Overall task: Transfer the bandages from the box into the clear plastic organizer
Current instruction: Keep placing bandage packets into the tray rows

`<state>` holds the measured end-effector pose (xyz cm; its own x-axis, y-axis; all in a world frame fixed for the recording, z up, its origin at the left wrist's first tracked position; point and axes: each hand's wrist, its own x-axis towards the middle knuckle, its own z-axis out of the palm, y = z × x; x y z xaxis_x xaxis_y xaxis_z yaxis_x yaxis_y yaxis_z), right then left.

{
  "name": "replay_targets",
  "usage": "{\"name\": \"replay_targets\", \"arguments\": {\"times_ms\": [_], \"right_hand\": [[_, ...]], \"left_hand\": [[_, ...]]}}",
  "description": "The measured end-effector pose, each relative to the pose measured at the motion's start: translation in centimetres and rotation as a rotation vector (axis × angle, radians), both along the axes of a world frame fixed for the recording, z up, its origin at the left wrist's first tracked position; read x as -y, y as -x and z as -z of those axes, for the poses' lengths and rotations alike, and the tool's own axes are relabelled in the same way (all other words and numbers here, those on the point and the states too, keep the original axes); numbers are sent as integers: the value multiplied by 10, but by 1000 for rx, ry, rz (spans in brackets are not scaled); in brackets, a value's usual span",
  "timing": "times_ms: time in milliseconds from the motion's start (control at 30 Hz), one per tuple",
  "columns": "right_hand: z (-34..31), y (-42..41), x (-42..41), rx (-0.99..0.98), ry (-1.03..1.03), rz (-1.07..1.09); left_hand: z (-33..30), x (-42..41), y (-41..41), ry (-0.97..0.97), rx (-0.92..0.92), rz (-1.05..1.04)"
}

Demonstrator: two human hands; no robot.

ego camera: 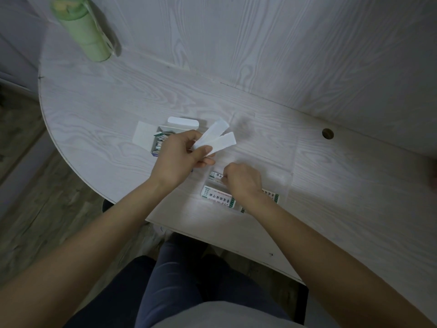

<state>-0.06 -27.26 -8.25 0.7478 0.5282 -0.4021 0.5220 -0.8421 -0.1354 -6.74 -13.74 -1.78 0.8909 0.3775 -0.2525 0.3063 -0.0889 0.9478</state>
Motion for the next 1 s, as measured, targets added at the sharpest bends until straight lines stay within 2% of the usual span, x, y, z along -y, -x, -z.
{"name": "replay_targets", "arguments": {"times_ms": [167,233,300,367,400,467,533,600,700,767,833,900,1000], "right_hand": [[-7,-1,6,-53,-55,49],[-19,-5,13,-145,-265,195],[-36,-13,22,-411,-615,415],[-52,-22,29,-698,-871,531],[-57,-25,30,-763,-943,544],[-60,-30,29,-750,-1024,540],[-58,-32,27,-696,-1079,561],[-56,-32,27,-709,-1124,601],[-55,-33,28,-862,-1184,753],[-54,-32,31,-891,-1142,754],[-49,-30,36,-797,-1017,648],[-43,-29,40,-684,-922,599],[-35,-23,43,-548,-884,599]], "left_hand": [[0,-1,-2,10,6,8],[-1,-1,-3,5,-1,19],[0,-1,-3,17,-15,23],[2,0,-5,32,-35,39],[3,1,-6,28,-49,65],[5,4,-9,15,-80,142],[4,7,-11,-5,-103,236],[3,7,-12,-105,-107,344],[3,5,-14,-391,-125,479],[5,5,-15,-589,-133,540],[8,9,-15,-704,-137,578],[14,16,-12,-696,-151,588],[23,23,-7,-676,-103,572]]}}
